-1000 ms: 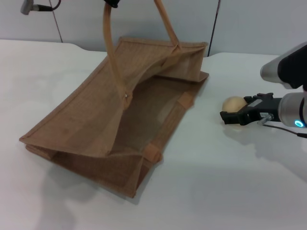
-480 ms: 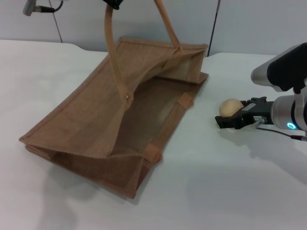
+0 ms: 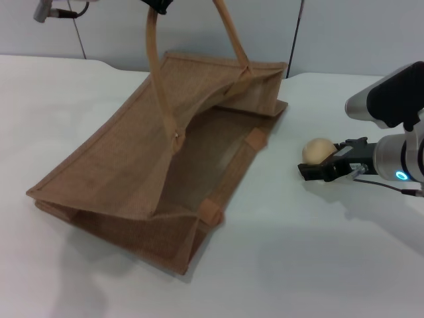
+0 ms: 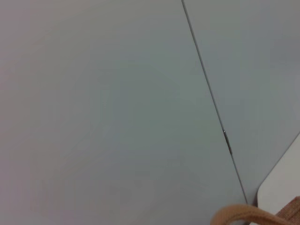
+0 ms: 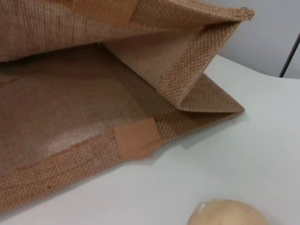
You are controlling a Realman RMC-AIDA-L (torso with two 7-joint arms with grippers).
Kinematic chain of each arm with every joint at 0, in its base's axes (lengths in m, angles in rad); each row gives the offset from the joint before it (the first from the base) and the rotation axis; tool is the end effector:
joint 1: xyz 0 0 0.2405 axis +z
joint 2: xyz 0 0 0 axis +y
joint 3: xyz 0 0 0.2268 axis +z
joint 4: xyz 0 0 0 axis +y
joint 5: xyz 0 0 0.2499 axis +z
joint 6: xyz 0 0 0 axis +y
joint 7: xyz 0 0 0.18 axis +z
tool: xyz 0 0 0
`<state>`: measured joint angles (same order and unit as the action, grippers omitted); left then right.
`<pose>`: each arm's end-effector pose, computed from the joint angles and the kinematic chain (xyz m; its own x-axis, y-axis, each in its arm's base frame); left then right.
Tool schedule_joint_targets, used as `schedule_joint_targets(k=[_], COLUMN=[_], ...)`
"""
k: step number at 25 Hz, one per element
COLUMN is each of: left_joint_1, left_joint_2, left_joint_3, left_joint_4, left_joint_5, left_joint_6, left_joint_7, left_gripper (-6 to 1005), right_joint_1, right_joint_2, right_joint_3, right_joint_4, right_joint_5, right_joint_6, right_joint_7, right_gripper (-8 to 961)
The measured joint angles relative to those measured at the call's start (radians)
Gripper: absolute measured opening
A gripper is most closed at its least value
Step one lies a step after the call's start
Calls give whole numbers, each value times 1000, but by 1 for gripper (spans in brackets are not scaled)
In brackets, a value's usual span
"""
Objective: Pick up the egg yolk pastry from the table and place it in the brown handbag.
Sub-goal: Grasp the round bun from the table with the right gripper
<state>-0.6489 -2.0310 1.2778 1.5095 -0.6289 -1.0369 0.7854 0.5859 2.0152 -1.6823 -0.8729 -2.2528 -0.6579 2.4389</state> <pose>-0.0606 0.4794 0.0830 0.9720 0.1754 0.1563 0.2321 -0.6129 -0.7553 0.2242 0.4427 -0.0906 0.8098 -0.5735 -0.1239 -0.5291 -0.6225 -0.5767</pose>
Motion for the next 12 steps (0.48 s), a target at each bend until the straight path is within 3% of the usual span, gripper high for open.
schedule_joint_targets(k=[12], left_joint_1=[0], left_joint_2=[0], left_joint_3=[0], left_joint_4=[-2], left_joint_5=[0], left_joint_6=[0], left_joint_7=[1], left_gripper=[120], right_joint_1=[7], right_joint_2=[0], right_joint_3=[8], right_joint_4=[0], right_joint_5=[4], right_joint_6=[-23], right_joint_7=[3], right_gripper=[772])
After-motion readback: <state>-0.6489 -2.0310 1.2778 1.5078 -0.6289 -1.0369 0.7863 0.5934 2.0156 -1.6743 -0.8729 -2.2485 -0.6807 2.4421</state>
